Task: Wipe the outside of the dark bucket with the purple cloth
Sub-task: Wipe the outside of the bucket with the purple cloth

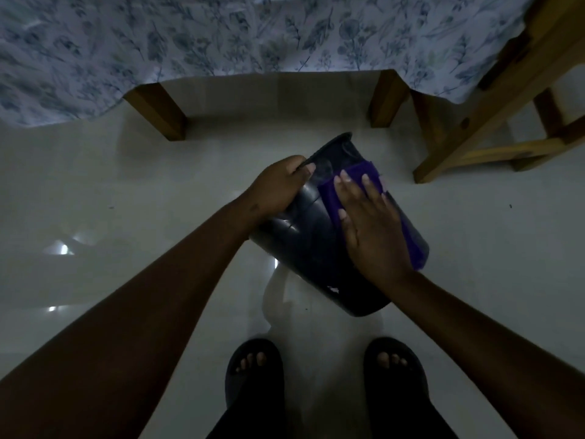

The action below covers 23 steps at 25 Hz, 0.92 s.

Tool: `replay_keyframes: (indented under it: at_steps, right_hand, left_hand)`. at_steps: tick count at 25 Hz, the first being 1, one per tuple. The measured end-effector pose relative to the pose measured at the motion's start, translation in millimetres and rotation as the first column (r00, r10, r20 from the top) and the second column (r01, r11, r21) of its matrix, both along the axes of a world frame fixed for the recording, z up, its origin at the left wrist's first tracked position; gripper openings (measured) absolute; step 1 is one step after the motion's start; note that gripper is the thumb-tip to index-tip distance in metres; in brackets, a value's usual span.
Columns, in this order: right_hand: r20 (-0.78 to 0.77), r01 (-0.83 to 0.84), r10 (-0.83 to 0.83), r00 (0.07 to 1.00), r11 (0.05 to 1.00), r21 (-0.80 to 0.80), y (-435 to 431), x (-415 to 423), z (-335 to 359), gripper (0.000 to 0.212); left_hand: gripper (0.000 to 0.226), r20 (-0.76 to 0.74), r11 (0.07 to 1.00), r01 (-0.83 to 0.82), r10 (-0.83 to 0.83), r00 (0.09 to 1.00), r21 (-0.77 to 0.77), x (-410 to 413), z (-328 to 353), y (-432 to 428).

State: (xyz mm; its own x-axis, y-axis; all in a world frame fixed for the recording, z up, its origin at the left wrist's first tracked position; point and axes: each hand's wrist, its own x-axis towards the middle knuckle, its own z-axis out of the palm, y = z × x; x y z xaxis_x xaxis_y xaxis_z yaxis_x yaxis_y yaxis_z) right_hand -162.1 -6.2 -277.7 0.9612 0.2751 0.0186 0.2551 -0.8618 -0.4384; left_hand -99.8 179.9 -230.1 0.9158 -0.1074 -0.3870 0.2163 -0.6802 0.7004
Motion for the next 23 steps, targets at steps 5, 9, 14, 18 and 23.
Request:
replay_keyframes:
  at_steps: [5, 9, 14, 18, 23]
  right_hand:
    - [-0.021, 0.02, -0.02, 1.0, 0.999, 0.031, -3, 3, -4, 0.052]
    - [0.056, -0.164, 0.171, 0.984, 0.981, -0.1, 6, -53, -8, 0.052]
    - [-0.164, 0.079, -0.054, 0.985, 0.986, 0.15, -8, 0, -7, 0.049]
    - [-0.254, 0.182, -0.12, 0.96, 0.955, 0.235, -4, -6, -5, 0.051]
    - [-0.009, -0.085, 0.086, 0.996, 0.996, 0.015, -1, -60, -7, 0.05]
  left_hand:
    - [0.039, 0.083, 0.994, -0.09, 0.085, 0.993, 0.06, -50, -24, 32]
    - [0.044, 0.218, 0.975, -0.044, -0.005, 0.976, 0.218, -34, -15, 15]
    - [0.04, 0.142, 0.989, 0.019, -0.04, 0.989, 0.147, -34, -12, -2]
    - [0.044, 0.095, 0.977, -0.009, -0.012, 0.995, 0.211, -21, -15, -9]
    - [0.042, 0.101, 0.961, 0.046, -0.076, 0.992, 0.273, 7, -15, -34]
